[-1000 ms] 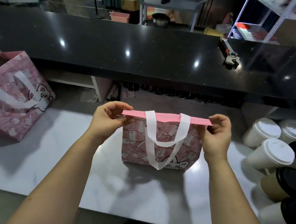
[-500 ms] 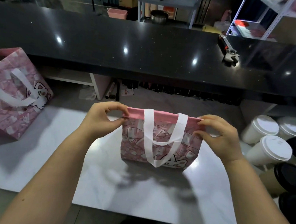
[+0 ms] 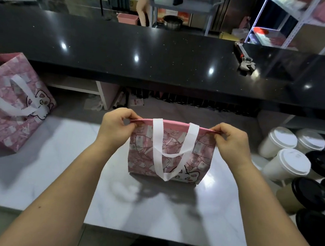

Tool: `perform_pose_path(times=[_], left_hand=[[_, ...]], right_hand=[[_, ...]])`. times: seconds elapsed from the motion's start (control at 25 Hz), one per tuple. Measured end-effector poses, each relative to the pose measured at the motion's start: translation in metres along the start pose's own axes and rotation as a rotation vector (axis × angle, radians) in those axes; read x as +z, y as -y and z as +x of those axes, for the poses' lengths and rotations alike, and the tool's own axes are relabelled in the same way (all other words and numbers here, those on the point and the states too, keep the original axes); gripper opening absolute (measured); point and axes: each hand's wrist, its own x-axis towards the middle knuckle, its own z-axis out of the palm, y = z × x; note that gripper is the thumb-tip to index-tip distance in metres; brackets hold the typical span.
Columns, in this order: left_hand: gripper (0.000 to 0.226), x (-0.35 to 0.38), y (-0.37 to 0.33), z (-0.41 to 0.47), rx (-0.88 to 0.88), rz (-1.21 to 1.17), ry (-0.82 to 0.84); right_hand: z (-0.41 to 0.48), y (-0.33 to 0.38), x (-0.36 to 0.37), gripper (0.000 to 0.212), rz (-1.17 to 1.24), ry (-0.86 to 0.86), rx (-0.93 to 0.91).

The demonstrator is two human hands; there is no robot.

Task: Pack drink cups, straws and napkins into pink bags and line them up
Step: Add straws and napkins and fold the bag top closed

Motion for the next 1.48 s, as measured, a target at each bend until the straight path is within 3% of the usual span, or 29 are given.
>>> perform_pose_path(times=[0.2,0.24,0.32,0.4,0.56,0.76,0.92,1.16,1.32,1.48], left_hand=[[0.024,-0.017,-0.027,0.003,0.022,-0.167,0.201],[0.026,-0.009,-0.038,0.004,0.100,-0.100,0.202],[0.032,0.018,-0.055,0.005,0.284,0.270,0.204],[0.025,0.040,-0.060,0.004,0.342,0.501,0.165],[0.010,0.057,-0.057,-0.003,0.331,0.518,0.045],[0.006,0.036,-0.035,-0.005,0.469,0.502,-0.054],[0.013,0.010,-0.013,-0.009,0.468,0.479,-0.101],[0.004,0.015,-0.015,-0.005,0.415,0.405,-0.091],[0.018,-0.007,0.006,-0.005,0.305,0.335,-0.005],[0.018,-0.008,0.004,0.001,0.258,0.282,-0.128]], right_hand=[[-0.006,0.029,-0.013,0.027,0.271,0.078,-0.093],[-0.004,0.040,-0.007,0.030,0.161,0.108,-0.173],[0.003,0.058,0.012,0.036,-0.246,0.188,-0.350],[0.008,0.065,0.031,0.028,-0.485,0.220,-0.361],[0.005,0.065,0.046,0.011,-0.447,0.101,-0.326],[0.000,0.052,0.028,0.011,-0.317,0.046,-0.462],[0.001,0.028,0.003,0.017,-0.332,0.041,-0.337],[0.006,0.023,0.008,0.009,-0.270,-0.020,-0.390],[-0.001,-0.003,-0.006,0.018,-0.118,-0.040,-0.196],[0.008,-0.001,0.001,0.024,-0.026,-0.124,-0.149]])
